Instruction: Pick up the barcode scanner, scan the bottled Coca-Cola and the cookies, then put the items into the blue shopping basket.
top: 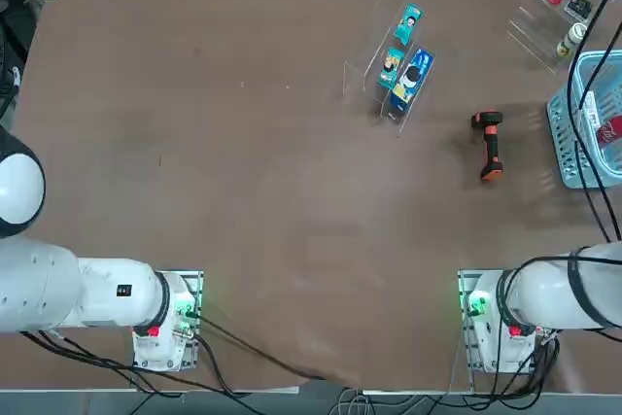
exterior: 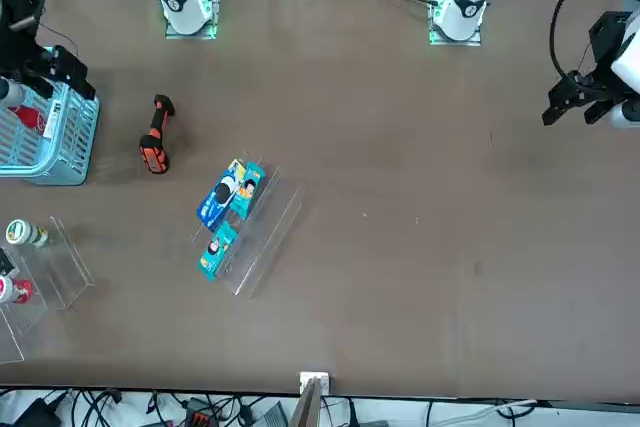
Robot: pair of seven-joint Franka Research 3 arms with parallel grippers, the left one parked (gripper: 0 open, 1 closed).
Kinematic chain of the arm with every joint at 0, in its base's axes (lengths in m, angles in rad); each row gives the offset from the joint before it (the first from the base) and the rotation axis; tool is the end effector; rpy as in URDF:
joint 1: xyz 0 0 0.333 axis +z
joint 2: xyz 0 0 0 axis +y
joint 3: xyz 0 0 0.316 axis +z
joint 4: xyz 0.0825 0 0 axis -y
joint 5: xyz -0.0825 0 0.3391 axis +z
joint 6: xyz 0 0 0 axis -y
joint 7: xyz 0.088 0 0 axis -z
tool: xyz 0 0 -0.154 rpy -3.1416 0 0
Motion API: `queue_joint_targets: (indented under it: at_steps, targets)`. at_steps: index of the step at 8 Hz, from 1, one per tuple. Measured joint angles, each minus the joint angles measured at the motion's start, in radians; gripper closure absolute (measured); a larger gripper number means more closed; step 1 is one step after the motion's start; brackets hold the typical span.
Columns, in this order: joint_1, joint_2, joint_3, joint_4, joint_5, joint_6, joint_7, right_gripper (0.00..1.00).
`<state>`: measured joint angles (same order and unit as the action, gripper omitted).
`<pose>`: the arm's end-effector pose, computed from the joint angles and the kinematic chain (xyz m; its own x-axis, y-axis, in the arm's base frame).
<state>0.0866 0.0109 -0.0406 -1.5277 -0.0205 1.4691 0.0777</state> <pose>0.4989 0.0198 0.5818 0.9971 -0.0339 -0.0676 -0.0322 -0.9991 0.0263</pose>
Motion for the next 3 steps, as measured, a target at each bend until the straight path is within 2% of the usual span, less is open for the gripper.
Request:
queue_joint_targets:
  at_steps: [3]
  targets:
    - [-0.030,0.030,0.010,0.000,0.000,0.002,0.000,0.00]
